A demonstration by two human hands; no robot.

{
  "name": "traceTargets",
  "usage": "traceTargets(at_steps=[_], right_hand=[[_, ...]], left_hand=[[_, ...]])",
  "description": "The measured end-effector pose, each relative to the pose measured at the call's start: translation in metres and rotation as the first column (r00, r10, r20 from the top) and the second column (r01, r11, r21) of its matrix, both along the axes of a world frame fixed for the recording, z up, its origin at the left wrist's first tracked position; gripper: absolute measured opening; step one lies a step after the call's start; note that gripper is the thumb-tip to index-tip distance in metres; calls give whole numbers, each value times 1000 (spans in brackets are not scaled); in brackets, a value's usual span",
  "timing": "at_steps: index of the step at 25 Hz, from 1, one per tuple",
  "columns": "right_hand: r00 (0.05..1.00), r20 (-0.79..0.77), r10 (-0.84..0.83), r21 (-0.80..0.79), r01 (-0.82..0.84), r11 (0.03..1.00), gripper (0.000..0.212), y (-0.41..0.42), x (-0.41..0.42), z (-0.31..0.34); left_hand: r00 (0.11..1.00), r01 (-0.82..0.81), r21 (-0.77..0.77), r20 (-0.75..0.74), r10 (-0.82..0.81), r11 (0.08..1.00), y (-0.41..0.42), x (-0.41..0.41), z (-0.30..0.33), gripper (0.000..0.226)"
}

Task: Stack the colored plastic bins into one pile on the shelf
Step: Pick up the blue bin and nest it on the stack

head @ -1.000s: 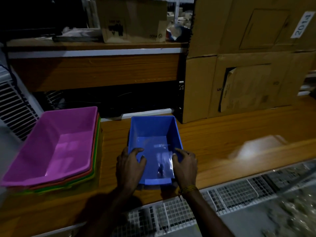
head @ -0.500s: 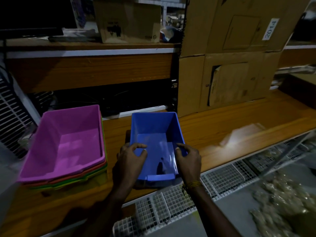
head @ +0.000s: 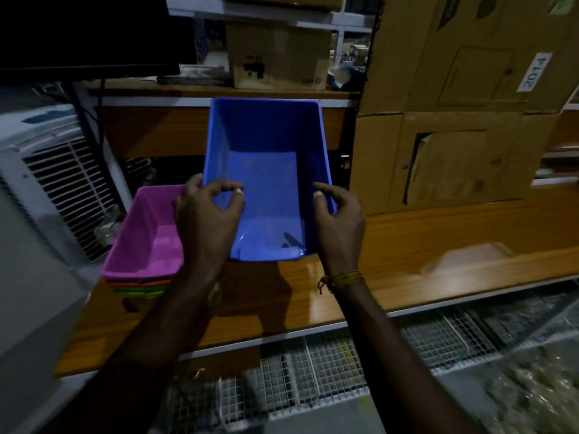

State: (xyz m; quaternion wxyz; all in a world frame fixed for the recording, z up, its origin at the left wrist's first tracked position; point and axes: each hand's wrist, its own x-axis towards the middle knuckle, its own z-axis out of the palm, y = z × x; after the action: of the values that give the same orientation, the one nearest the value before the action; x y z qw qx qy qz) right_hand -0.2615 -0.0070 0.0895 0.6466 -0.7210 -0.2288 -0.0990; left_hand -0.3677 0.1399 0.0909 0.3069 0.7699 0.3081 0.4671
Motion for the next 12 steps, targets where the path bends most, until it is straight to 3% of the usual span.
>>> traceTargets(at_steps=[7, 12], right_hand=[[994, 76, 84, 55, -88, 995, 19, 63, -38, 31], [991, 77, 113, 35, -116, 993, 21, 130, -55, 28]], left_hand=[[990, -131, 110, 72, 124, 985, 69, -41, 29, 32], [985, -172, 150, 33, 169, 974, 129, -72, 28, 30]])
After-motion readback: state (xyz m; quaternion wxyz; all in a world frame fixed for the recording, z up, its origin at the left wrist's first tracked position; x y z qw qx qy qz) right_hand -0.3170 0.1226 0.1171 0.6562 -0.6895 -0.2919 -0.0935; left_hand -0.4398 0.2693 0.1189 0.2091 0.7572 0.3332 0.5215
